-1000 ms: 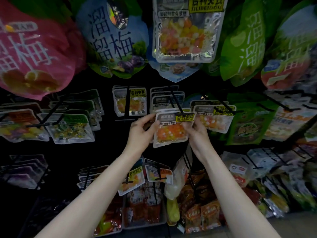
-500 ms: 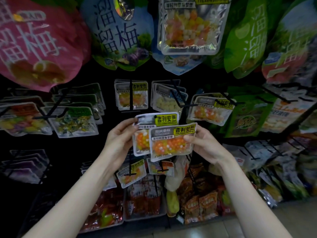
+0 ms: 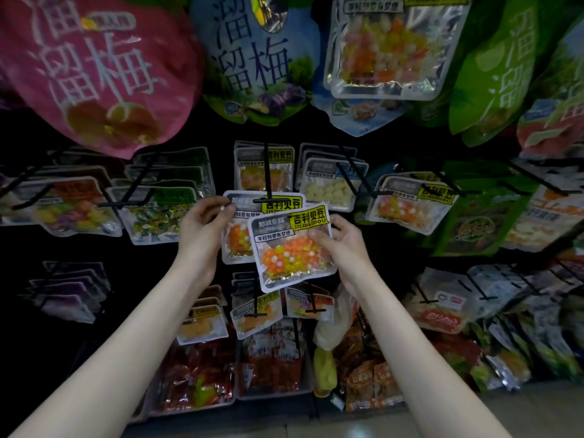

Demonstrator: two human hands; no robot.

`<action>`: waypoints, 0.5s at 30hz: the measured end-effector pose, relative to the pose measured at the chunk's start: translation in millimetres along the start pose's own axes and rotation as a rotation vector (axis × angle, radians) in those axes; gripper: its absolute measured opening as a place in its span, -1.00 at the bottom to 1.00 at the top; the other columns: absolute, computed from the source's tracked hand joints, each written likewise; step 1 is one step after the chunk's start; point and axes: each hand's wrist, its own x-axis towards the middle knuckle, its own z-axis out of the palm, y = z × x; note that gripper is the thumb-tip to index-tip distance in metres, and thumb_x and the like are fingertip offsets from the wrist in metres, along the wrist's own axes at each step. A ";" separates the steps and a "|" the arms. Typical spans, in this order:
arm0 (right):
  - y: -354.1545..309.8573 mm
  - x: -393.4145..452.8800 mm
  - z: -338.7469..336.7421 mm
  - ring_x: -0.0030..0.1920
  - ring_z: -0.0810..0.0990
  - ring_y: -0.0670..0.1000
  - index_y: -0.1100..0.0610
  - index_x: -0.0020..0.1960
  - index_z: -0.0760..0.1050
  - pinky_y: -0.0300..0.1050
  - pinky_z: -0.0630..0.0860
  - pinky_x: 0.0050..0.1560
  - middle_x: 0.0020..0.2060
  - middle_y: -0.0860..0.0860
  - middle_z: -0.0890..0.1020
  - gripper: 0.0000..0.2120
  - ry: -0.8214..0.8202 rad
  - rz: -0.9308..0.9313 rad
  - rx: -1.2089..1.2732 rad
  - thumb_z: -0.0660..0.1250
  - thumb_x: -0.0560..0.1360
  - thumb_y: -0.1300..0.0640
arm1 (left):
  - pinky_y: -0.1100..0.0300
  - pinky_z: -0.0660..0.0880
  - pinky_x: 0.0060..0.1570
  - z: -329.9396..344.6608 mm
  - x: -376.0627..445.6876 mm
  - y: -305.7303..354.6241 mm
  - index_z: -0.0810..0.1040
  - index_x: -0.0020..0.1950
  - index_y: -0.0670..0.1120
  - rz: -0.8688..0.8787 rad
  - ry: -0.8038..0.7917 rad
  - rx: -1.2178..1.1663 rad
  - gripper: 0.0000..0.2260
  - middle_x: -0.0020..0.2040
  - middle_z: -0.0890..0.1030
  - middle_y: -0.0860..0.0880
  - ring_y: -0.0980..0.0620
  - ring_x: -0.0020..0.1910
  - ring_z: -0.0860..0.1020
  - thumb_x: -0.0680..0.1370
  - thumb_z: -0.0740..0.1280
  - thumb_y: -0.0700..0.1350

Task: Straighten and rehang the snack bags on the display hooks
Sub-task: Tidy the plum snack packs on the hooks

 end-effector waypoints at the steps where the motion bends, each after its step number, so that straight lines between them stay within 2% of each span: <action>1: 0.9 1.0 -1.2 -0.08 0.64 0.07 0.04 -0.08 0.52 0.00 0.56 0.01 -0.10 0.10 0.65 -0.85 0.015 0.016 0.003 0.37 0.47 0.28 | 0.10 0.48 0.00 2.2 1.6 0.4 0.53 -0.08 -0.03 0.021 -0.005 0.039 -0.89 -0.12 0.57 0.01 0.02 -0.06 0.54 0.51 0.34 -0.25; 2: 2.0 1.6 -3.1 -0.08 0.64 0.07 0.05 -0.07 0.52 0.00 0.57 -0.01 -0.08 0.11 0.65 -0.85 0.027 0.032 0.009 0.37 0.47 0.28 | 0.14 0.49 0.01 4.6 1.8 0.9 0.53 -0.07 -0.03 0.057 -0.010 0.095 -0.89 -0.10 0.57 0.03 0.05 -0.04 0.54 0.51 0.34 -0.24; 4: 3.9 1.7 -7.5 -0.10 0.65 0.07 0.08 -0.05 0.53 -0.01 0.59 -0.04 -0.08 0.12 0.66 -0.86 0.042 0.054 0.036 0.37 0.46 0.29 | 0.34 0.49 -0.06 10.3 0.7 2.6 0.52 -0.03 -0.04 0.163 -0.033 0.212 -0.88 -0.10 0.55 0.10 0.19 -0.07 0.53 0.52 0.33 -0.25; 6: 5.8 1.8 -10.7 -0.11 0.65 0.07 0.10 -0.04 0.53 -0.03 0.60 -0.07 -0.09 0.12 0.66 -0.86 0.046 0.069 0.065 0.38 0.45 0.30 | 0.40 0.48 -0.09 15.7 -1.4 4.8 0.51 -0.02 0.00 0.266 -0.062 0.305 -0.83 -0.08 0.54 0.14 0.28 -0.08 0.51 0.53 0.31 -0.27; 8: 5.8 2.5 -11.5 -0.13 0.66 0.05 0.12 -0.03 0.53 -0.05 0.61 -0.11 -0.11 0.11 0.66 -0.85 0.039 0.073 0.090 0.38 0.45 0.31 | 0.28 0.51 -0.02 18.4 -0.5 3.4 0.52 -0.04 0.07 0.325 -0.057 0.380 -0.78 -0.04 0.55 0.14 0.19 -0.05 0.53 0.53 0.29 -0.27; 11: 1.7 3.8 -10.4 -0.15 0.67 0.02 0.11 -0.03 0.53 -0.09 0.61 -0.15 -0.14 0.07 0.67 -0.84 0.028 0.065 0.107 0.38 0.45 0.31 | -0.01 0.52 0.06 19.8 2.5 -0.5 0.55 0.03 0.06 0.351 -0.022 0.445 -0.79 0.00 0.58 0.04 -0.03 -0.01 0.56 0.54 0.26 -0.24; 12: 0.8 4.5 -10.0 -0.17 0.67 0.01 0.11 -0.04 0.53 -0.10 0.60 -0.17 -0.16 0.05 0.68 -0.84 0.027 0.071 0.110 0.38 0.45 0.32 | -0.03 0.52 0.06 19.8 2.7 -1.4 0.56 0.06 0.07 0.378 -0.015 0.485 -0.79 0.01 0.56 0.00 -0.05 -0.04 0.55 0.55 0.26 -0.21; 13: 0.4 5.4 -9.9 -0.19 0.67 0.00 0.11 -0.04 0.53 -0.11 0.60 -0.19 -0.17 0.05 0.68 -0.85 0.027 0.085 0.111 0.37 0.45 0.31 | 0.07 0.51 0.08 19.7 2.0 -2.6 0.57 0.08 0.07 0.421 -0.009 0.530 -0.78 0.00 0.52 -0.02 0.01 -0.07 0.53 0.55 0.25 -0.20; 15: 0.0 7.5 -10.0 -0.20 0.66 0.02 0.11 -0.05 0.53 -0.10 0.60 -0.19 -0.18 0.06 0.67 -0.86 0.022 0.128 0.107 0.38 0.45 0.30 | 0.47 0.35 0.04 20.4 -2.6 -2.7 0.59 0.14 0.00 0.526 0.010 0.644 -0.74 -0.01 0.40 -0.04 0.18 -0.13 0.38 0.55 0.24 -0.26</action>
